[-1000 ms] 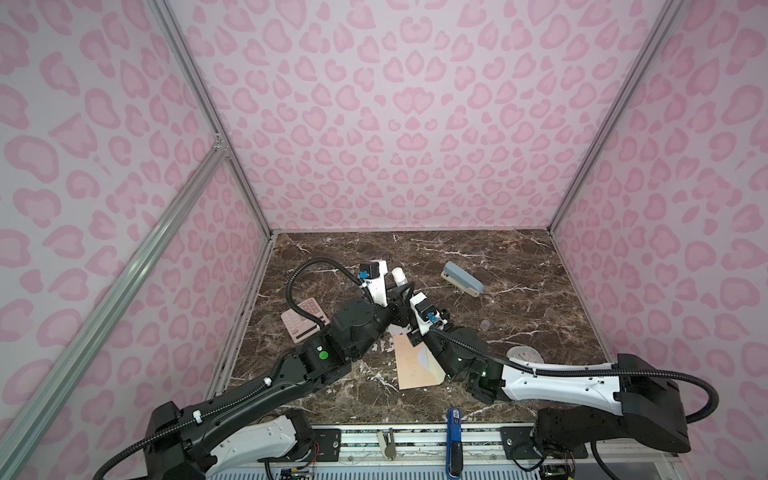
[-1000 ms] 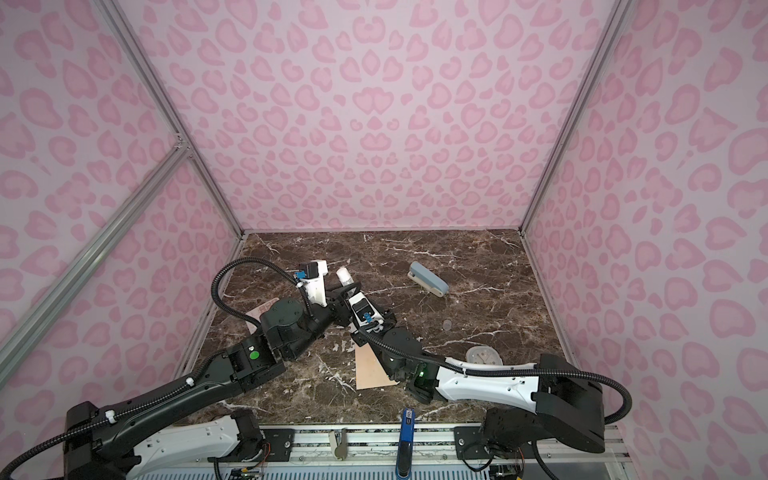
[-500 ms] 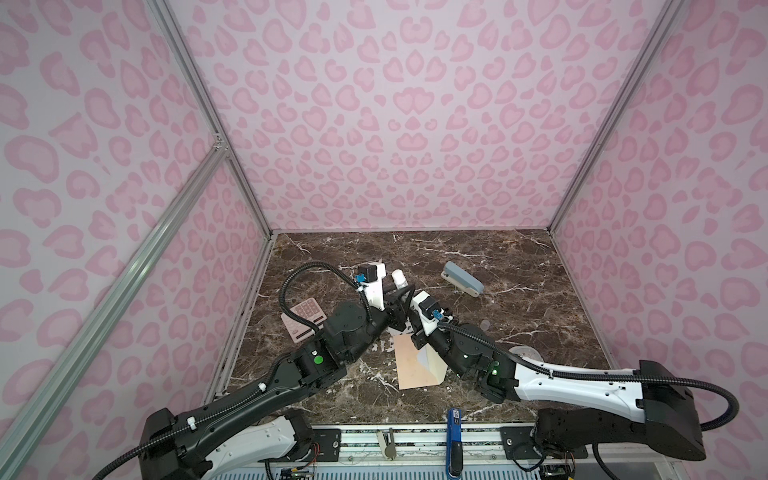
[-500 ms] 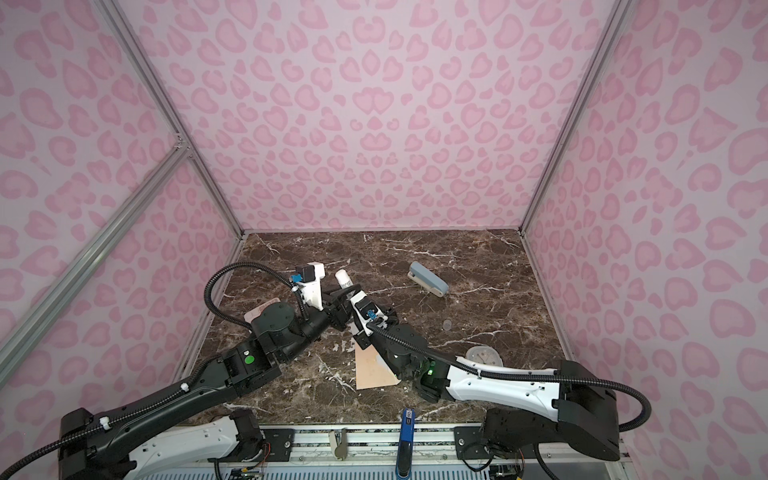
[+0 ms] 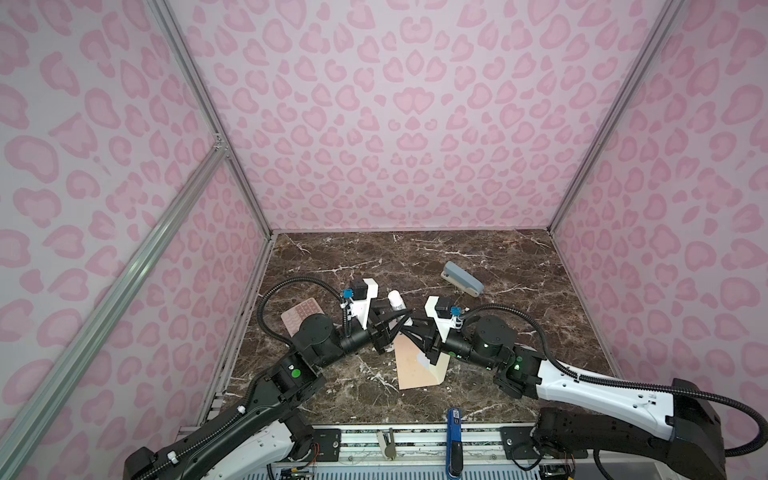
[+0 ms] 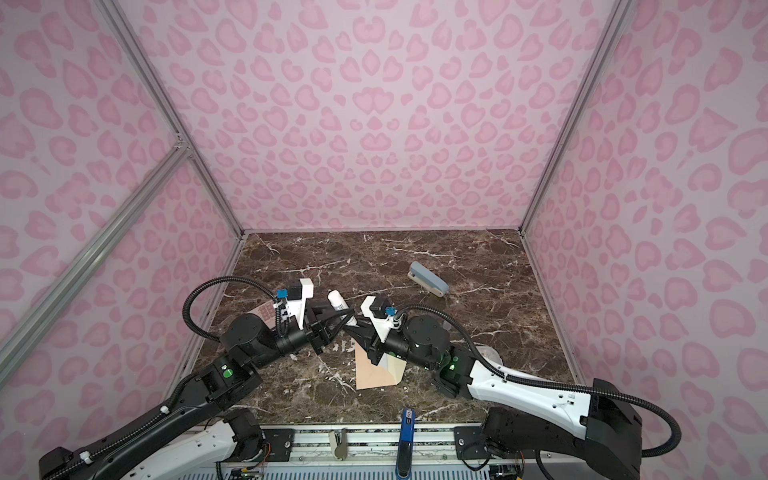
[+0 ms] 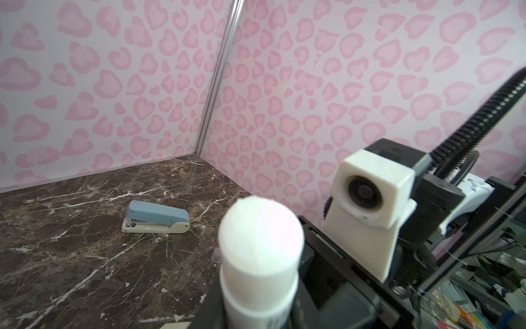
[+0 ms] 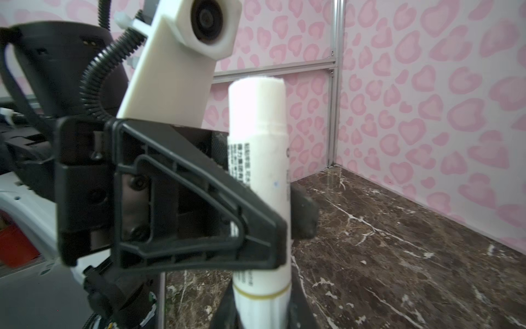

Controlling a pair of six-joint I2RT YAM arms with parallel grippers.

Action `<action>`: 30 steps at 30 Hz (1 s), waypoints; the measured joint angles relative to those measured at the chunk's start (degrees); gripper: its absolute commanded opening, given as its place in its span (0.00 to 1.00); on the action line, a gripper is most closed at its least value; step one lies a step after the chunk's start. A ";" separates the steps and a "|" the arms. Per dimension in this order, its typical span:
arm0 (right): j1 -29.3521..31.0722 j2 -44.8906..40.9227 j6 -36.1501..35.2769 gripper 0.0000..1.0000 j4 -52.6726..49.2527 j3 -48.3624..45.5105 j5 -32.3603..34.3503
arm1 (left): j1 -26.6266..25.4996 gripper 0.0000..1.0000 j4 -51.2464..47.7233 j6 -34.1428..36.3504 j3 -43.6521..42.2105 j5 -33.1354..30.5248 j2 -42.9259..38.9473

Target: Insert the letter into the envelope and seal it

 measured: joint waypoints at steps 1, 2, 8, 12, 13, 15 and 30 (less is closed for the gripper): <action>-0.59 -0.31 0.76 0.19 0.66 -0.44 -2.05 | 0.11 0.04 -0.09 0.00 0.00 0.98 -0.20; -1.01 -0.52 1.33 0.20 0.98 -0.81 -3.50 | 0.11 0.04 -0.31 0.17 0.00 1.73 -0.33; -1.79 -1.36 2.89 0.40 1.07 -1.62 -6.58 | 0.11 0.04 -0.92 0.15 -0.07 3.41 -0.44; -1.14 -1.25 1.90 0.51 2.16 -1.75 -2.86 | 0.11 0.04 -1.42 -1.49 -0.11 1.46 0.50; -0.79 -1.16 1.18 0.53 2.84 -2.08 -1.81 | 0.09 0.04 -1.49 -2.23 -0.04 0.17 0.92; 0.28 -0.96 -0.37 0.56 3.89 -2.93 0.44 | 0.09 0.04 -1.49 -4.17 0.33 -2.58 1.86; 3.65 3.58 -10.56 0.44 16.09 -4.79 17.20 | 0.13 0.04 1.53 -13.73 1.03 -10.62 5.92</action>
